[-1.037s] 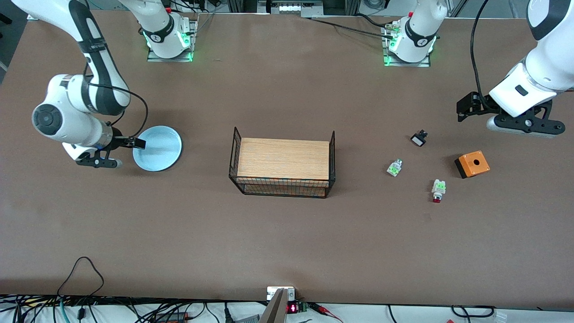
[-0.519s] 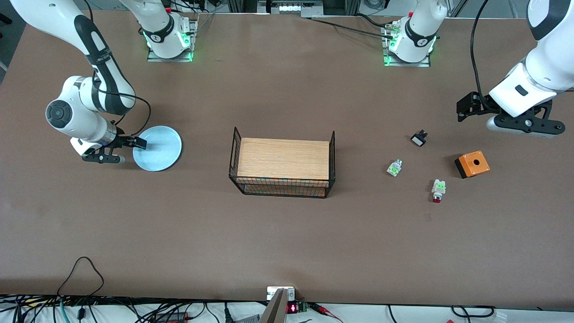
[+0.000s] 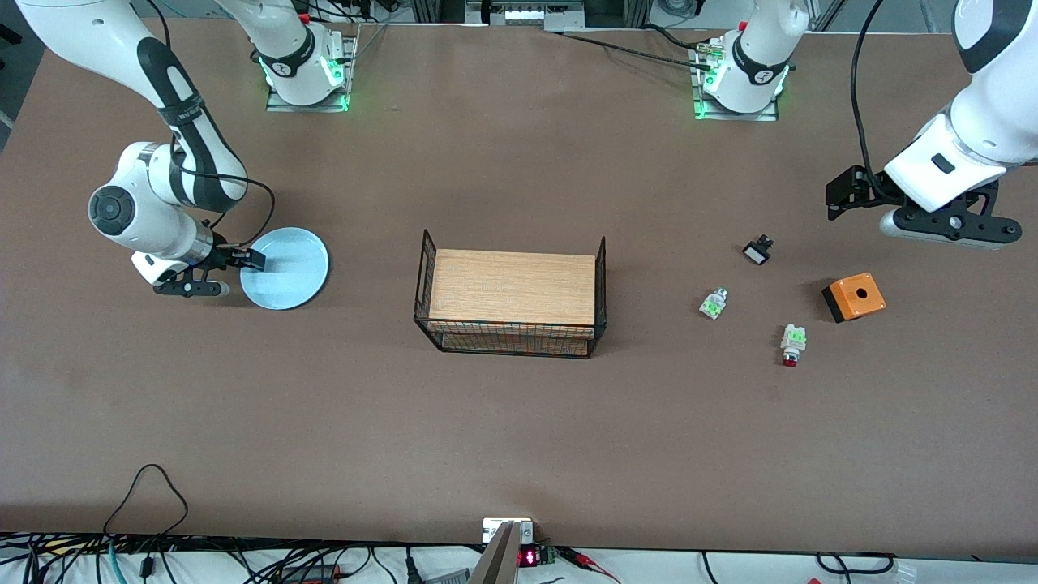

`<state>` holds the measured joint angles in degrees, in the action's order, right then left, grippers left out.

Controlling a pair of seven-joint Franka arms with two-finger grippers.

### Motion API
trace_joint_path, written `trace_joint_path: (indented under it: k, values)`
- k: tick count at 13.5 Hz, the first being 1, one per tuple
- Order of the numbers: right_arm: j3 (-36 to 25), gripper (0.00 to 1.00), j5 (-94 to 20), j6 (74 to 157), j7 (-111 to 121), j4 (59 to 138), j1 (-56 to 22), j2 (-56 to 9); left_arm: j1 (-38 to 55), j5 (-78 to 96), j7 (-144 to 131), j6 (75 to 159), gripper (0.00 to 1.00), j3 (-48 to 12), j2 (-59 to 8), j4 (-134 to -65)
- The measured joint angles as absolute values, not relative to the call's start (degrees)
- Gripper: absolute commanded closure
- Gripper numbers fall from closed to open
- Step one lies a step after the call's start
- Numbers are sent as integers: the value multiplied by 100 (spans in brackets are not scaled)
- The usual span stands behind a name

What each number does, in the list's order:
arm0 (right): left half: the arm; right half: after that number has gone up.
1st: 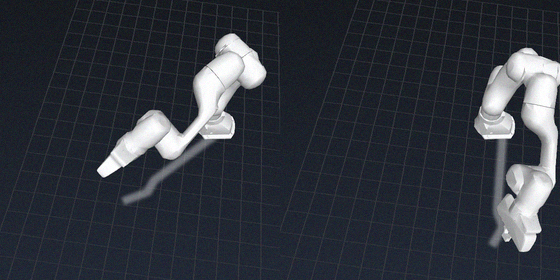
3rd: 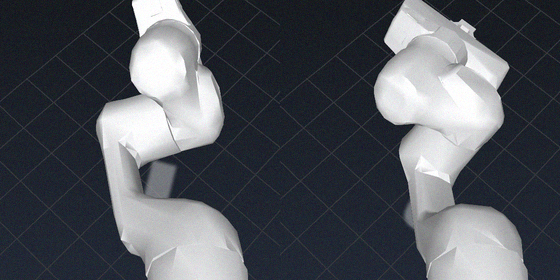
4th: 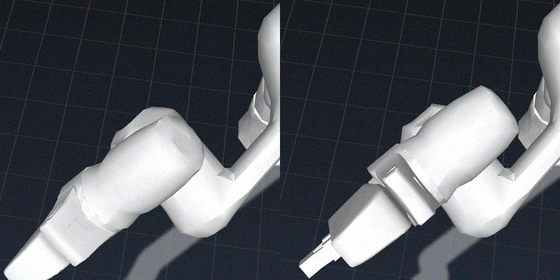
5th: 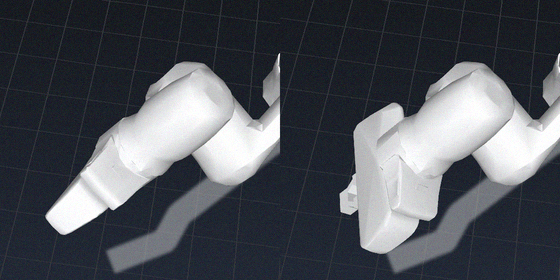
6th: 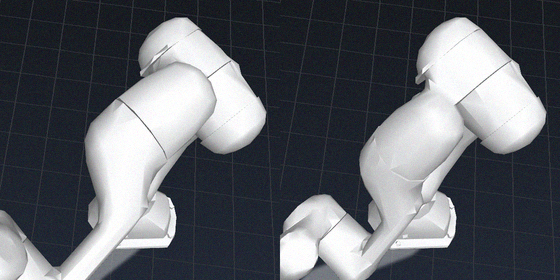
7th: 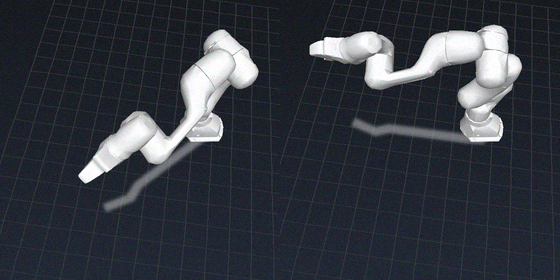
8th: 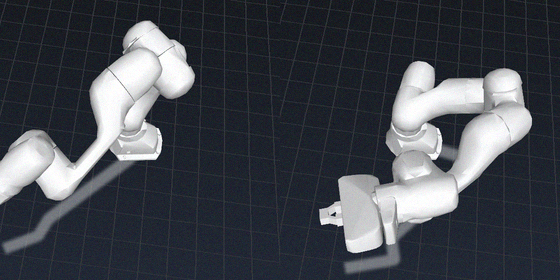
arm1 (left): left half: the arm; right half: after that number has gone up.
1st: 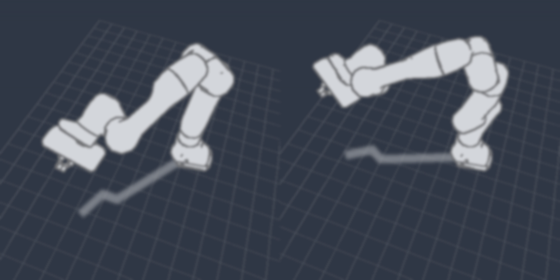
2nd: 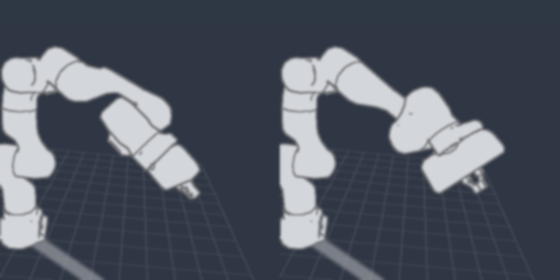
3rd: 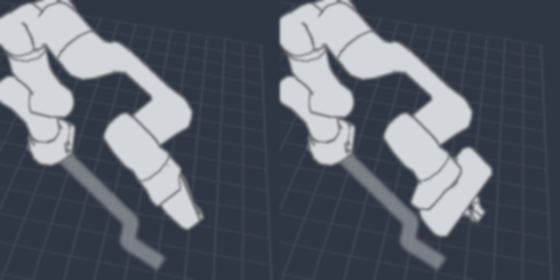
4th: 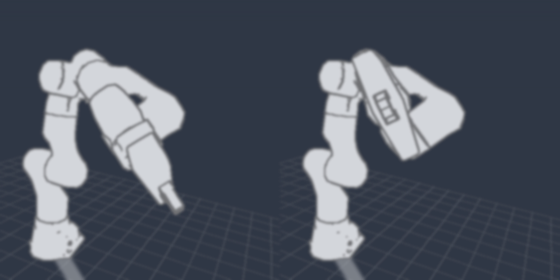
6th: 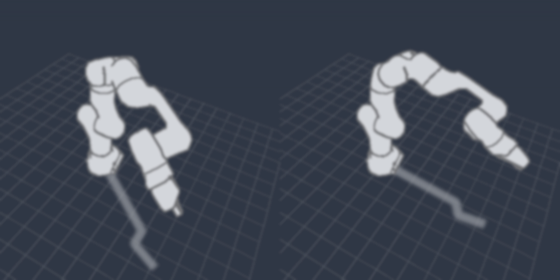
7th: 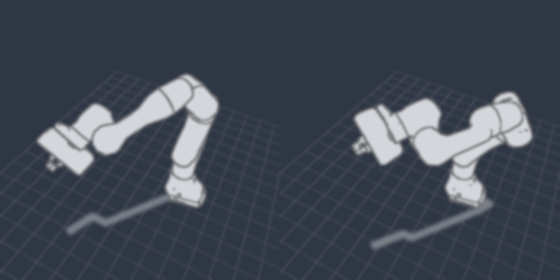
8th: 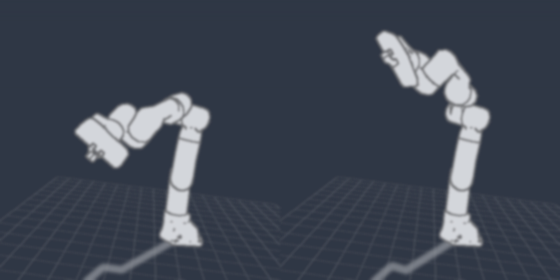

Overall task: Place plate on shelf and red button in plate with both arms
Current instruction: 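Lower the right gripper onto the blue plate rim and grasp it, then lift the blue plate with the right gripper and carry it over the basket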

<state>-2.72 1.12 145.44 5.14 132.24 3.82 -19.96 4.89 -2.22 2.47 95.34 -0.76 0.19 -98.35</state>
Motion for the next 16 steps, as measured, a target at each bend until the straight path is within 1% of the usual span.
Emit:
trace_joint_path:
  k: [1,2,3,4,11,13,16]
  values:
    - [-272,73,112,14557,564,13224,382,-1998,486,-222,247,9533,0,-74,19,-9835]
    - [-272,90,112,14560,587,13224,382,-1998,484,-222,247,9533,0,-73,19,-9835]
    - [-271,96,112,14561,601,13224,381,-1998,486,-222,247,9533,0,-74,19,-9835]
    - [-269,100,112,14561,605,13224,379,-1998,487,-222,247,9533,0,-76,19,-9835]
    - [-236,100,112,14383,604,13187,348,-1877,492,-222,247,9532,0,-175,20,-9835]
    - [-229,100,111,13905,505,13052,304,-1702,484,-222,247,9519,0,-171,20,-9835]
    - [-225,100,106,12597,200,12539,132,-1210,481,-222,247,9476,0,-170,20,-9834]
